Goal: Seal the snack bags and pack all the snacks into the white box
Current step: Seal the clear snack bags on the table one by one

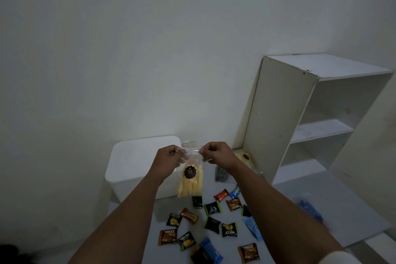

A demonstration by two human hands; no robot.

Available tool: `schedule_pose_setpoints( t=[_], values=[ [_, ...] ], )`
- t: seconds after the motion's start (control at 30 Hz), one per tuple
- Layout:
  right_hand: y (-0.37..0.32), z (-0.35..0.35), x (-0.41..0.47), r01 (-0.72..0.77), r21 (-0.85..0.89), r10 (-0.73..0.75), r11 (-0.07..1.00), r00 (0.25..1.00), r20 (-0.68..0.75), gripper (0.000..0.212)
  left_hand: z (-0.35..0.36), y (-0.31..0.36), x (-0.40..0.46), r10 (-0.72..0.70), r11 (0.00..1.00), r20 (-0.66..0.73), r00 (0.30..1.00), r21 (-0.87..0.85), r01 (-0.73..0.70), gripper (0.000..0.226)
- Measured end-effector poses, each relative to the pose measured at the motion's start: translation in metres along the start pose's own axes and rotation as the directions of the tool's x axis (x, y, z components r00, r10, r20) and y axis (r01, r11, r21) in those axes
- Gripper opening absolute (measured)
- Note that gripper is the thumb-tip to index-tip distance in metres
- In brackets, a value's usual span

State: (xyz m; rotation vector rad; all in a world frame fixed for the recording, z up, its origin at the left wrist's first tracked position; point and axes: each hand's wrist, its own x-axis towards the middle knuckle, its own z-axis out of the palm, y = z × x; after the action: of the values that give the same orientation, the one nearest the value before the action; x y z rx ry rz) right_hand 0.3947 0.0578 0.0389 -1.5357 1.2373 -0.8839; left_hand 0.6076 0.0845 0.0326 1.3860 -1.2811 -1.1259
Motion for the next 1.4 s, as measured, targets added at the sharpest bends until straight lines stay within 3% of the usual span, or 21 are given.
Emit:
schedule_pose_setpoints(
  t=[0.23,0.77,1.4],
  values=[
    [0.008,-0.006,-0.006,-0.019,0.072,0.021,0.997,0.999,-0.029,0.016,0.0,-0.005,-0.003,-0.013,0.999,-0.026,1.0,-0.035,0.012,0.017],
    [-0.002,0.017,0.0,0.116,-0.131,-0.111,0.985,0.993,0.045,0.014,0.006,-0.003,-0.011,0.044,0.998,0.033,0.998,0.043,-0.045,0.017],
    [0.011,0.012,-0.007,0.052,-0.032,-0.052,0.998,0.999,-0.006,0.01,-0.003,-0.003,-0.009,0.036,0.995,0.017,0.999,0.097,-0.037,0.014]
  ],
)
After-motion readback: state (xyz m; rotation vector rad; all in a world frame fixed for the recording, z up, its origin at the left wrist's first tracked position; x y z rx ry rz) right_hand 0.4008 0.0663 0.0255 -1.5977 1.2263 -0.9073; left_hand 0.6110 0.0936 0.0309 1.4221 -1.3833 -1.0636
